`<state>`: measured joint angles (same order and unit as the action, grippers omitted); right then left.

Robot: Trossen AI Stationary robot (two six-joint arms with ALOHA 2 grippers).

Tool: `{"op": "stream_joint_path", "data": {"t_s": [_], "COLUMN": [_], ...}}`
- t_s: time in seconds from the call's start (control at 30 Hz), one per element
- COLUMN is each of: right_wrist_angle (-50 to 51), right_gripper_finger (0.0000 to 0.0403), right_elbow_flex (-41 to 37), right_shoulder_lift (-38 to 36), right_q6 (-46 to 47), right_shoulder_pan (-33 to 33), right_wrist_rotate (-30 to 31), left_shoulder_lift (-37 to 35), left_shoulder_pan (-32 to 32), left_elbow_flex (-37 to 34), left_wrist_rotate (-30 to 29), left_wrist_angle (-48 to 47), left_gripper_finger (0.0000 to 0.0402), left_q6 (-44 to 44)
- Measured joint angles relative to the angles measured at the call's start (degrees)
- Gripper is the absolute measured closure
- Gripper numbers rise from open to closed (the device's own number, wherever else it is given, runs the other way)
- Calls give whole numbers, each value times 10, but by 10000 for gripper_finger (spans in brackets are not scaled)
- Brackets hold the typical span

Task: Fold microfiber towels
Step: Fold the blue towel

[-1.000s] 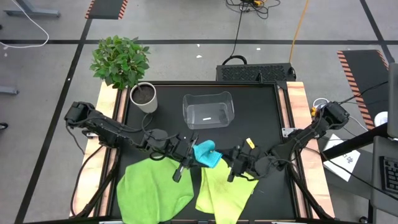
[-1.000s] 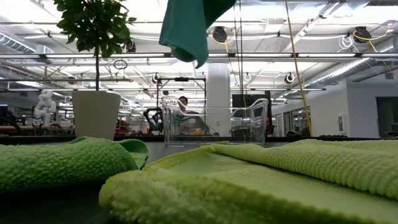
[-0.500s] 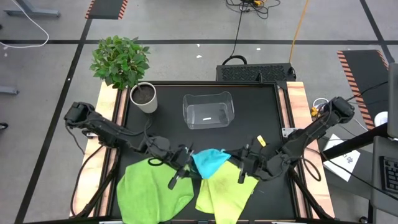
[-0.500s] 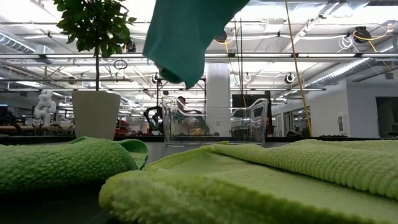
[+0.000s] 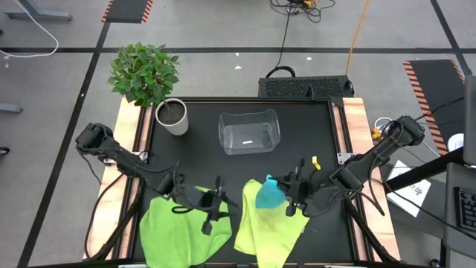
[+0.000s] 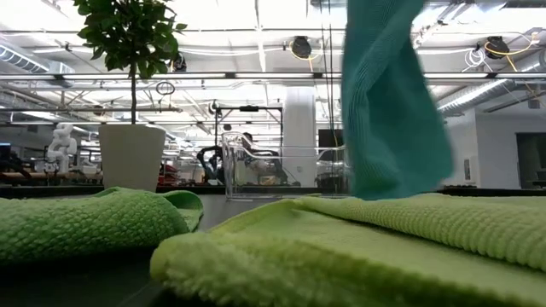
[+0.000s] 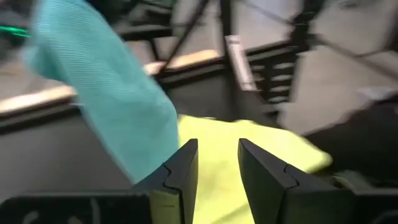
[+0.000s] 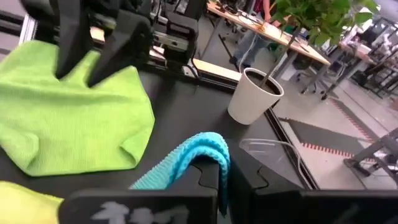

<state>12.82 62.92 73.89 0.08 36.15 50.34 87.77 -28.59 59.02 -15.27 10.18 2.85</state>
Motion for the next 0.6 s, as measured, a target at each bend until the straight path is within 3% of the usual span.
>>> {"op": "stream_joint_path", "data": {"t_s": [0.1, 0.37, 0.6], "right_wrist_angle": [23, 95, 100], "right_gripper_finger": [403, 403, 403], "right_elbow_flex": [24, 95, 100], "right_shoulder_lift": [1, 1, 3], "right_q6": [6, 19, 23], "right_shoulder_pan": [-19, -97, -137], "right_wrist_rotate": [-37, -101, -102], "left_shoulder_lift": [4, 68, 119], "left_shoulder_pan": [-4, 0, -1], "left_elbow_flex": [0, 5, 105], "left_wrist_rotate": [-42, -48, -119], "left_wrist_angle": [6, 76, 49], "left_gripper_finger": [284, 284, 284], "left_q6": [12, 57, 104]}}
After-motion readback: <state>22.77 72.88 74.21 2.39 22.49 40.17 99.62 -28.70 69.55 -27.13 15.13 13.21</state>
